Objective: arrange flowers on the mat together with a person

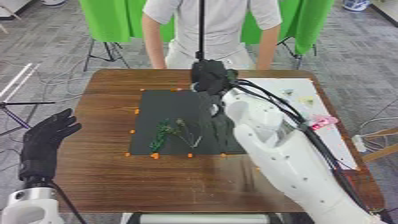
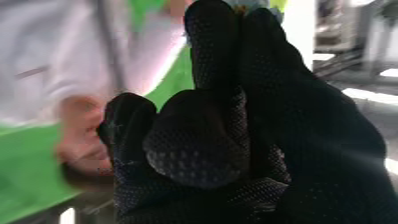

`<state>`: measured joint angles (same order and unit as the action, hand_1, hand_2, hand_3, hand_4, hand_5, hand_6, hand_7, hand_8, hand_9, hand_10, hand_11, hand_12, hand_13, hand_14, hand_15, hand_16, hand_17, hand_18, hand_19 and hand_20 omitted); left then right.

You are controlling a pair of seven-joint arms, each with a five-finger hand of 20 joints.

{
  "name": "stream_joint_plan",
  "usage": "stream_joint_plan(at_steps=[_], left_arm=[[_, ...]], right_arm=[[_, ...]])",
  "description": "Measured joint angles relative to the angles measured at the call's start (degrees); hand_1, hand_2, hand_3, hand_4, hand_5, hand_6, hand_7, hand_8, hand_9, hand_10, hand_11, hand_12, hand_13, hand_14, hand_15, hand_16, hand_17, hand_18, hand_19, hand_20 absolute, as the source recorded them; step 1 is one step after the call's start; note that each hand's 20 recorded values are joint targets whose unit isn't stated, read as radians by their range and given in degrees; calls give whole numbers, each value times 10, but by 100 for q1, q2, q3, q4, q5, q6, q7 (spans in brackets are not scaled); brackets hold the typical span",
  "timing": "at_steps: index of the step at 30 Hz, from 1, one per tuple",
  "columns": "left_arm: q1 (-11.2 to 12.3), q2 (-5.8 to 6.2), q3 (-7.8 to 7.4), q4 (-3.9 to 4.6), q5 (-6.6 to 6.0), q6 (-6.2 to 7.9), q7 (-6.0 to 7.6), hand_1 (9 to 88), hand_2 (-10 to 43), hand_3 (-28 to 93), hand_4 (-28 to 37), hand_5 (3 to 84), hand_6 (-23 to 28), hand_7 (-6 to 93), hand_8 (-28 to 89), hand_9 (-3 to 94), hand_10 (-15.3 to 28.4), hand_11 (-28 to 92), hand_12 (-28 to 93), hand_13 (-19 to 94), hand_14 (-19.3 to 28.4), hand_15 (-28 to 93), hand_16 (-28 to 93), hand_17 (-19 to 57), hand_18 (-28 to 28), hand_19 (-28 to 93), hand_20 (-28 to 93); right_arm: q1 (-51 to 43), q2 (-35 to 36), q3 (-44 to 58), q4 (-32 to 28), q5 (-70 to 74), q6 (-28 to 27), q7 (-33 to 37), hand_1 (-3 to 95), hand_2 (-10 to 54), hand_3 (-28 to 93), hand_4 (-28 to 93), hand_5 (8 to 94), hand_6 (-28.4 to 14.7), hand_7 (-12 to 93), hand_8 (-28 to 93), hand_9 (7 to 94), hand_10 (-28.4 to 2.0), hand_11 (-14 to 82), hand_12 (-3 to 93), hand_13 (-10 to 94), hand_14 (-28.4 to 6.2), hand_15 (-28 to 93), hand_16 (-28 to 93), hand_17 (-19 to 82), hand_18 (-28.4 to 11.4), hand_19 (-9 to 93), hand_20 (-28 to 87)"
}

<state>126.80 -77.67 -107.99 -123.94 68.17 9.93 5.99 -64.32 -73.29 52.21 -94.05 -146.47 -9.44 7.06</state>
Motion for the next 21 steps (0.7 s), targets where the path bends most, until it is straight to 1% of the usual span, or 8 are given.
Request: stream_joint_plan(at_steps=[4, 9, 13, 17, 21], left_arm=[[-37, 1, 63, 43, -16, 1, 32, 256, 84, 624, -250, 480, 64, 134, -46, 428, 153, 174, 139, 376, 204, 225, 3, 44, 140, 170, 161], [-62, 7, 117, 51, -25, -3, 33, 251, 85, 627, -257, 481, 64, 133, -44, 437, 154, 181, 142, 376, 205, 229, 7, 41, 141, 171, 161], [-72, 13, 138, 51, -25, -10, 29, 249, 84, 629, -258, 482, 65, 133, -44, 440, 155, 184, 143, 378, 204, 232, 7, 40, 142, 171, 161], [-115, 28, 181, 62, -24, -20, 28, 246, 79, 631, -257, 483, 65, 135, -43, 453, 158, 193, 147, 379, 206, 238, 8, 38, 143, 172, 161], [-184, 55, 207, 95, -17, -93, 6, 247, 72, 631, -254, 485, 66, 136, -44, 460, 159, 199, 148, 382, 207, 244, 7, 36, 143, 171, 160]], right_arm=[[258, -599, -585, 394, -319, -339, -274, 627, -95, 619, -235, 825, 31, 210, 105, 931, -68, 88, 442, 927, 6, 620, 349, 523, -167, 923, 482], [273, -1080, -1095, 587, -527, -486, -661, 627, -95, 621, -241, 824, 33, 214, 101, 930, -68, 88, 442, 926, 6, 622, 349, 519, -168, 925, 484], [270, -1172, -1443, 588, -717, -545, -710, 625, -95, 623, -244, 826, 34, 212, 86, 931, -66, 83, 424, 925, 7, 622, 349, 518, -167, 924, 484], [223, -1197, -1483, 594, -857, -684, -750, 622, -95, 627, -243, 826, 38, 210, 74, 932, -68, 78, 406, 924, 8, 618, 350, 517, -168, 924, 483], [222, -1193, -1481, 655, -914, -782, -744, 615, -95, 632, -242, 819, 39, 199, 66, 930, -68, 66, 382, 924, 7, 615, 353, 514, -170, 922, 482]])
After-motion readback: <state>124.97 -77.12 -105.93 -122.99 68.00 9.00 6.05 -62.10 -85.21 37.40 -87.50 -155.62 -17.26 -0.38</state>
